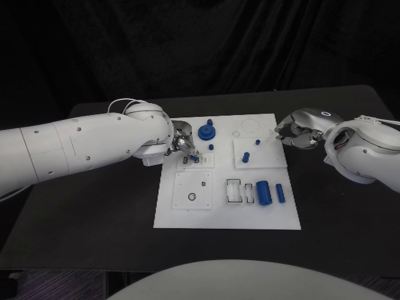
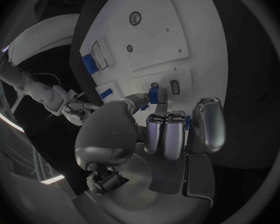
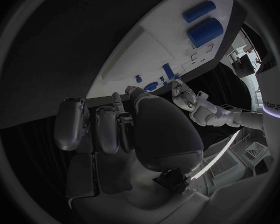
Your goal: Assemble the parts on the task board
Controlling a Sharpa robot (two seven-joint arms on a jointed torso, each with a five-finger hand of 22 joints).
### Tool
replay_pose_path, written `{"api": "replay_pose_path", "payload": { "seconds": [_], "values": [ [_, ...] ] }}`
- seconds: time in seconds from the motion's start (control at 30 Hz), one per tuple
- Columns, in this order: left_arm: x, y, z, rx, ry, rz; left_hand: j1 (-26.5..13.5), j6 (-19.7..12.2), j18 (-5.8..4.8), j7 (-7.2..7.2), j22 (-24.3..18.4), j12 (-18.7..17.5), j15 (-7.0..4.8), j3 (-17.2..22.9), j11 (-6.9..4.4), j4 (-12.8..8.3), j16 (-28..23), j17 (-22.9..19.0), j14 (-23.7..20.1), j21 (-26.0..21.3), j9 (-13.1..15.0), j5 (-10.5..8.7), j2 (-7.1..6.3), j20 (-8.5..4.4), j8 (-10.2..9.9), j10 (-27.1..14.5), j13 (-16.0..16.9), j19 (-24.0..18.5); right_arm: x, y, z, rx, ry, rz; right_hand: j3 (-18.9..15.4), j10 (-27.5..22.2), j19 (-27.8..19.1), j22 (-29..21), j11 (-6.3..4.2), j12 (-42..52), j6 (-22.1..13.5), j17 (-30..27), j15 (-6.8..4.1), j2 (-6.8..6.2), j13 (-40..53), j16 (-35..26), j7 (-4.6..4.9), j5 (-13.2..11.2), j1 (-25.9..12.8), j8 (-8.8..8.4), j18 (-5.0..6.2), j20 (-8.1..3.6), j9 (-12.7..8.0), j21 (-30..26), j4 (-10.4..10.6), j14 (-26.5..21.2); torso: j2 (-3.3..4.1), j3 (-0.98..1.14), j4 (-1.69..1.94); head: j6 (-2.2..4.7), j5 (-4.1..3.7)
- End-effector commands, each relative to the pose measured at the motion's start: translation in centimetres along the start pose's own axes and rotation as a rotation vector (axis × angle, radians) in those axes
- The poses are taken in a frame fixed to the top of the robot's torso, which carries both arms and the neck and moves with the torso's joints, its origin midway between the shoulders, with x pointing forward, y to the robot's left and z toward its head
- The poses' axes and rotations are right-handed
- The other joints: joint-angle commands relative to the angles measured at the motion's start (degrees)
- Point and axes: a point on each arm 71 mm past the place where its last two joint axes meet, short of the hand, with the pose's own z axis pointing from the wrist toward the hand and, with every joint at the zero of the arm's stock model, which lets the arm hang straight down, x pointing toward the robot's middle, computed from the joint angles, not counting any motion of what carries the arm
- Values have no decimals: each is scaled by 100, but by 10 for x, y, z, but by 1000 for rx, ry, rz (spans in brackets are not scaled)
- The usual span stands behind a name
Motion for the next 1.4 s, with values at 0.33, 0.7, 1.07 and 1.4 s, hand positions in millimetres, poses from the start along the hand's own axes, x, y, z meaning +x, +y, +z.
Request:
{"api": "replay_pose_path", "payload": {
  "seconds": [0.33,0.7,1.07,1.4],
  "values": [
    [4,-3,3,13,3,-8,-27,58,-21,-110,970,15,-21,369,-3,-328,37,1509,617,-14,12,17,59,-27,26,597,1497,-21,1,-1,0,14,6,-2,46,549,-4,969,44,-25,34,591,34,13,1467,-33,5,21,53,-36,84,45,-8,-27,2,381,-1,-1,3,-1,-5],
    [10,-1,6,15,1,-21,-39,55,-19,-109,968,15,-20,378,-2,-317,37,1509,617,-23,15,18,78,-26,26,597,1497,-25,2,-1,0,18,11,11,55,547,-4,969,48,-27,45,590,37,9,1466,-34,9,21,52,-34,84,47,-9,-30,-4,380,-1,0,-1,-1,1],
    [14,0,6,14,12,-21,-40,54,-20,-109,969,15,-20,382,-1,-317,37,1509,617,-22,16,19,83,-26,26,597,1497,-24,2,-2,0,23,18,13,55,547,-4,969,48,-27,45,590,37,9,1466,-34,9,21,52,-34,84,47,-9,-30,-4,380,2,0,2,-1,5],
    [14,4,5,3,17,-22,-41,54,-19,-110,968,15,-19,386,-1,-318,37,1509,617,-27,18,21,85,-25,27,597,1497,-27,2,-3,-1,28,22,12,66,546,-7,966,51,-28,55,582,39,11,1464,-42,13,23,52,-32,86,48,-10,-42,-8,378,2,-2,7,-1,12]
  ]
}}
